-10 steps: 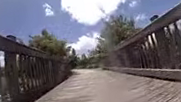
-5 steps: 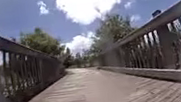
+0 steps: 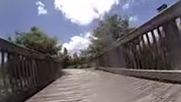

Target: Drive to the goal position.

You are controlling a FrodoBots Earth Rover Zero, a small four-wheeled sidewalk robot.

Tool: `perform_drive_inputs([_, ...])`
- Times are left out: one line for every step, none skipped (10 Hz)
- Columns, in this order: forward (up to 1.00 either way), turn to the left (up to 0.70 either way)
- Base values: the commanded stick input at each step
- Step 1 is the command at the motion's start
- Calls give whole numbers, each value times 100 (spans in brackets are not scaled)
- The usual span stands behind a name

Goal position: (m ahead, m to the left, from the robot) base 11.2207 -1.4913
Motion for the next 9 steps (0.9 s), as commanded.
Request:
perform_drive_inputs([45,27])
perform_drive_inputs([45,8])
perform_drive_inputs([45,0])
perform_drive_inputs([45,0])
perform_drive_inputs([45,0])
perform_drive_inputs([45,0])
perform_drive_inputs([45,0])
perform_drive_inputs([45,0])
perform_drive_inputs([45,0])
